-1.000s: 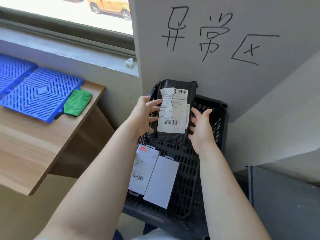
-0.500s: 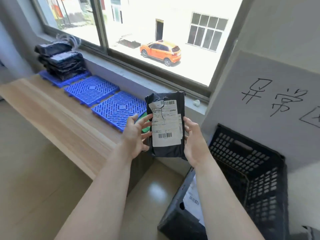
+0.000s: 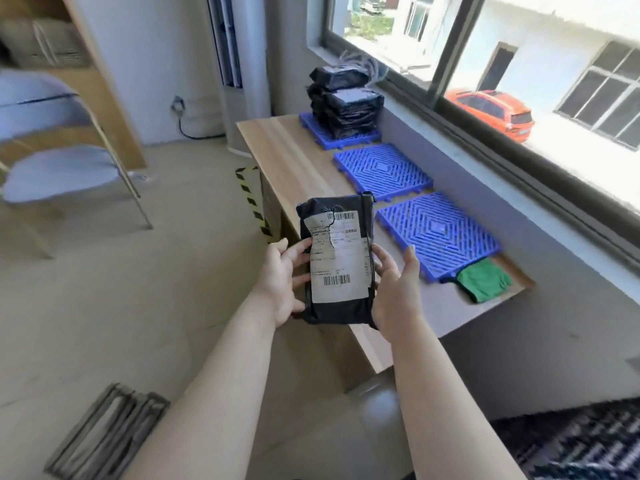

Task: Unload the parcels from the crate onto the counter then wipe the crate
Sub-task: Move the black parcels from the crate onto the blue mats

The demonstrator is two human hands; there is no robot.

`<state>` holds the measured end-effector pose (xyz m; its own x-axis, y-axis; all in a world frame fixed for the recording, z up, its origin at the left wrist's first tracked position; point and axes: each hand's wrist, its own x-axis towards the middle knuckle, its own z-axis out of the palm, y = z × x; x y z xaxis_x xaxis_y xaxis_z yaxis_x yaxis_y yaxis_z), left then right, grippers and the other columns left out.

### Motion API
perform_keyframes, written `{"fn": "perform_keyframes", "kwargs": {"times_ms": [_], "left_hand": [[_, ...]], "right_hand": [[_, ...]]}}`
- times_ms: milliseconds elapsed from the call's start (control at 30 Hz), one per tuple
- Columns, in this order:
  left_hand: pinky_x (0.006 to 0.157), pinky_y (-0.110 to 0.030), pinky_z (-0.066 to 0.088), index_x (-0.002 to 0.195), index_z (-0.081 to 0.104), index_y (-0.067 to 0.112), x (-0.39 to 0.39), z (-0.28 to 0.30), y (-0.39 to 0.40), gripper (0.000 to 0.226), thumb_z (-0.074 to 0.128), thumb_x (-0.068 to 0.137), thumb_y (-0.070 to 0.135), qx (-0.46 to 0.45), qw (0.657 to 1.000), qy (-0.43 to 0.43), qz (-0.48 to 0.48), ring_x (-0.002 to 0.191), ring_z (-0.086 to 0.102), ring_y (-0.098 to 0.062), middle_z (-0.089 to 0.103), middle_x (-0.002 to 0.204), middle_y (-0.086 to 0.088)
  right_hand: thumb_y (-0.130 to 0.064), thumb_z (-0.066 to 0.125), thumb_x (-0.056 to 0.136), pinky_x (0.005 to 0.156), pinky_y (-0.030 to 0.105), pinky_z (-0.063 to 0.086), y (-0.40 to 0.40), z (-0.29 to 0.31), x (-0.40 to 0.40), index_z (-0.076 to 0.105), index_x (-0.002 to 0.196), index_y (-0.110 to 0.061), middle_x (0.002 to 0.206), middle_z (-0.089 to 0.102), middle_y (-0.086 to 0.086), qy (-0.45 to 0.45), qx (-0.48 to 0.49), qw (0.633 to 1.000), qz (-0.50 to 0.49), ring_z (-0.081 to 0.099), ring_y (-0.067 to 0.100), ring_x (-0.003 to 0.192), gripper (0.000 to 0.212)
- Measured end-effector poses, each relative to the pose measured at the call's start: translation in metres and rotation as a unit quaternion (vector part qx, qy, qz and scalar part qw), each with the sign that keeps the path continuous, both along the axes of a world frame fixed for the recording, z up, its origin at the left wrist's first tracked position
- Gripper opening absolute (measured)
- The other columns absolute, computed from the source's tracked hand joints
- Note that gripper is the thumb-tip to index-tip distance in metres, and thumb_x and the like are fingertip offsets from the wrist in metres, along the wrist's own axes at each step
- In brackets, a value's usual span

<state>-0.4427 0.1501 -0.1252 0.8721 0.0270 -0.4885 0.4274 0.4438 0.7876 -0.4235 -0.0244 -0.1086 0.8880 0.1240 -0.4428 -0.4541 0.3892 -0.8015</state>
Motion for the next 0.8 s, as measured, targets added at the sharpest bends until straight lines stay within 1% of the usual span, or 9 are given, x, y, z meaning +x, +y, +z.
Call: {"fn": "perform_keyframes", "kwargs": {"times_ms": [100,133,233,333,467,567,667,733,800], "left_hand": [[0.106,-0.077,0.013,0.138,0.053,0.037,0.002,-0.012,0.043,0.062,0.011,0.097,0.057,0.009,0.999,0.018,0.027,0.130,0.042,-0.027,0.054,0.134,0.006],[0.106,-0.077,0.012,0.140,0.052,0.036,0.006,-0.016,0.055,0.062,0.012,0.097,0.057,0.010,0.999,0.023,0.038,0.130,0.042,-0.027,0.053,0.134,0.006],[0.106,-0.076,0.015,0.142,0.050,0.035,0.025,-0.021,0.087,0.061,0.013,0.098,0.056,0.031,0.997,0.038,0.061,0.131,0.040,-0.027,0.052,0.133,0.008],[0.106,-0.076,0.012,0.142,0.049,0.035,0.058,-0.020,0.116,0.060,0.013,0.098,0.055,0.055,0.995,0.053,0.070,0.130,0.040,-0.026,0.051,0.135,0.008],[0.105,-0.076,0.013,0.133,0.055,0.037,0.135,-0.005,0.163,0.056,0.013,0.098,0.054,0.068,0.995,0.035,0.065,0.121,0.045,-0.022,0.054,0.131,0.007],[0.105,-0.075,0.015,0.133,0.054,0.037,0.207,0.020,0.204,0.056,0.013,0.098,0.054,0.082,0.994,0.007,0.066,0.115,0.047,-0.018,0.055,0.125,0.009],[0.106,-0.074,0.017,0.132,0.055,0.038,0.271,0.040,0.251,0.056,0.014,0.098,0.054,0.085,0.993,-0.004,0.085,0.119,0.045,-0.020,0.055,0.125,0.010],[0.105,-0.076,0.013,0.137,0.054,0.036,0.308,0.047,0.286,0.059,0.015,0.097,0.055,0.082,0.992,-0.007,0.094,0.123,0.044,-0.022,0.054,0.129,0.009],[0.105,-0.077,0.008,0.139,0.053,0.034,0.338,0.051,0.318,0.061,0.015,0.096,0.056,0.072,0.993,-0.001,0.093,0.122,0.044,-0.022,0.053,0.133,0.007]], "right_hand": [[-0.076,0.012,0.092,0.102,0.049,0.046,0.044,-0.009,0.015,0.054,0.137,-0.018,0.134,0.056,0.007,0.023,0.023,0.999,0.020,0.059,0.026,0.118,0.085],[-0.078,0.011,0.090,0.105,0.051,0.044,0.058,-0.014,0.023,0.055,0.135,-0.018,0.135,0.056,0.008,0.032,0.027,0.999,0.023,0.058,0.027,0.120,0.087],[-0.079,0.012,0.089,0.101,0.047,0.047,0.098,-0.023,0.047,0.057,0.133,-0.021,0.134,0.057,0.007,0.045,0.016,0.998,0.041,0.060,0.025,0.118,0.086],[-0.078,0.013,0.091,0.103,0.044,0.046,0.134,-0.030,0.078,0.056,0.135,-0.022,0.133,0.059,0.004,0.045,0.005,0.997,0.058,0.059,0.019,0.116,0.084],[-0.079,0.017,0.090,0.107,0.046,0.044,0.181,-0.027,0.152,0.058,0.134,-0.026,0.134,0.058,-0.001,0.018,0.006,0.999,0.049,0.059,0.020,0.120,0.081],[-0.081,0.018,0.088,0.108,0.045,0.043,0.221,-0.009,0.227,0.060,0.131,-0.029,0.131,0.059,-0.003,-0.012,0.007,0.999,0.046,0.059,0.018,0.119,0.079],[-0.085,0.019,0.084,0.108,0.048,0.043,0.266,0.011,0.298,0.067,0.120,-0.033,0.134,0.056,-0.003,-0.030,0.002,0.998,0.056,0.056,0.020,0.123,0.080],[-0.088,0.019,0.080,0.109,0.051,0.040,0.298,0.023,0.337,0.072,0.109,-0.037,0.134,0.055,-0.003,-0.039,-0.011,0.997,0.063,0.051,0.022,0.127,0.079],[-0.090,0.018,0.076,0.110,0.052,0.037,0.328,0.029,0.370,0.073,0.106,-0.039,0.132,0.056,-0.003,-0.029,-0.028,0.997,0.069,0.048,0.023,0.129,0.081]]}}
